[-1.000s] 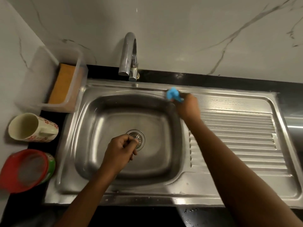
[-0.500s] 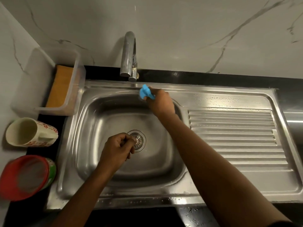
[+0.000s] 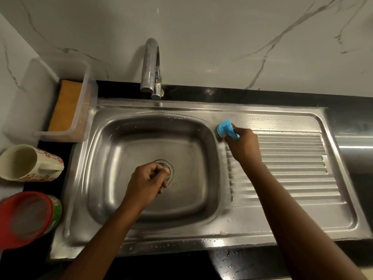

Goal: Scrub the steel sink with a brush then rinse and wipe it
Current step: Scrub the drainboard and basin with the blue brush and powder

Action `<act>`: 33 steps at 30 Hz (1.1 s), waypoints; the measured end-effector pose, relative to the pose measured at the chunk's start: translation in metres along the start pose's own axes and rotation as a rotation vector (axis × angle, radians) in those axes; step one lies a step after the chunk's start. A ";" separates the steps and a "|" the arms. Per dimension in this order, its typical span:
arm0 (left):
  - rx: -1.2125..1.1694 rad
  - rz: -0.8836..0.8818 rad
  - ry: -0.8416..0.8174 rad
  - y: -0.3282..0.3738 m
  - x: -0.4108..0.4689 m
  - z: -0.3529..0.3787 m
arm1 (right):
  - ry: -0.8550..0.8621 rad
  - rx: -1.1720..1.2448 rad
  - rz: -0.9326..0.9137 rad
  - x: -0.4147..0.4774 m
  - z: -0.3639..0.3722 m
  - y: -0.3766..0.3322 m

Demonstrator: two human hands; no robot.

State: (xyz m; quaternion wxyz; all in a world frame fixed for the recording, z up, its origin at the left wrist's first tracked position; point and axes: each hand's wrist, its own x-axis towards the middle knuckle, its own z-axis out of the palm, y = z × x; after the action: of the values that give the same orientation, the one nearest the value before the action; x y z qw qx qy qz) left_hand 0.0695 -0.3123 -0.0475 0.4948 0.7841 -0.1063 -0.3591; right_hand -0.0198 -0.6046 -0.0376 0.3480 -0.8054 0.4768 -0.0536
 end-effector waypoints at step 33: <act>-0.044 -0.091 0.104 -0.032 -0.016 -0.070 | -0.002 -0.109 -0.268 0.005 0.138 -0.094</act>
State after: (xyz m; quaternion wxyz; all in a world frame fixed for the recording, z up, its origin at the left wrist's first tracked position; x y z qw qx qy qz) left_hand 0.0991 -0.2392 -0.0497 0.5001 0.7946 -0.0368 -0.3422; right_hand 0.1091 -0.5097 -0.0855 0.2938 -0.8797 0.3667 -0.0730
